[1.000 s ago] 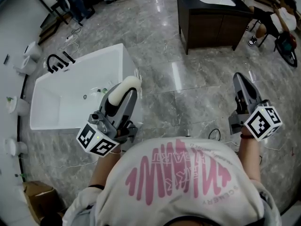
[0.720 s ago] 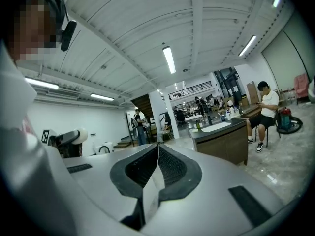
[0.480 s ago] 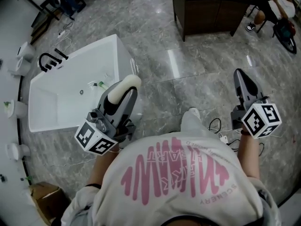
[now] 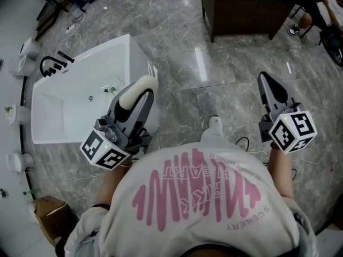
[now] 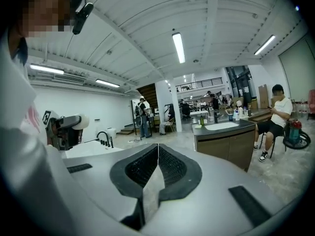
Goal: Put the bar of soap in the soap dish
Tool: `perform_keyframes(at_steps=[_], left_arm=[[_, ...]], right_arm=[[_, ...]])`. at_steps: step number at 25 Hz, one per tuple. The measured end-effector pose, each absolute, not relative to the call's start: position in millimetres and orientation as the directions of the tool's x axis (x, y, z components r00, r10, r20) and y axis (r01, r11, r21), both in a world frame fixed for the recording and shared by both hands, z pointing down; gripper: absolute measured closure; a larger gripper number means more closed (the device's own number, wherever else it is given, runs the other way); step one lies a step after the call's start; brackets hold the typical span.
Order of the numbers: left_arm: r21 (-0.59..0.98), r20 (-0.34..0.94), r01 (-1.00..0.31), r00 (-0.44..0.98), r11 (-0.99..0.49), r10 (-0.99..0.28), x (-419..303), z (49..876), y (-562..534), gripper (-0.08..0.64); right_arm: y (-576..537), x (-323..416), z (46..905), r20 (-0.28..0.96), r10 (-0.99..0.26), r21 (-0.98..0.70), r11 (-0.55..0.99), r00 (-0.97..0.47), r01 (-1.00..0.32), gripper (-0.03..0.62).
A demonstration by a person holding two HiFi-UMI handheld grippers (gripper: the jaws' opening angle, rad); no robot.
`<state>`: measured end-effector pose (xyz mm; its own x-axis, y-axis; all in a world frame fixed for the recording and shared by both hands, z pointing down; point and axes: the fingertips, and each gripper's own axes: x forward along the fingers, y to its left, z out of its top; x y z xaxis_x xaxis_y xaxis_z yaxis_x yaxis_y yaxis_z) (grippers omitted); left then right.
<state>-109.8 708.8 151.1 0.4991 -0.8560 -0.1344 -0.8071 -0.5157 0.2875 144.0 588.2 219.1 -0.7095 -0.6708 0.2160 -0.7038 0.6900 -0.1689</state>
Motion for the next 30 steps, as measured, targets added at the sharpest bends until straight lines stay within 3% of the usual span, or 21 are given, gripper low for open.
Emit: perform_keyframes(at_steps=[10, 30], left_arm=[[0.327, -0.102, -0.798, 0.502, -0.506, -0.859, -74.8, 168.4, 600.4, 0.446], [0.357, -0.127, -0.791, 0.486, -0.497, -0.865, -42.1, 186.9, 481.0, 0.446]], right_arm=[[491.3, 147.8, 251.2, 0.299, -0.597, -0.186, 0.728, -0.744, -0.659, 0.575], [379.6, 163.3, 268.0, 0.337, -0.549, -0.159, 0.768, -0.765, -0.621, 0.574]])
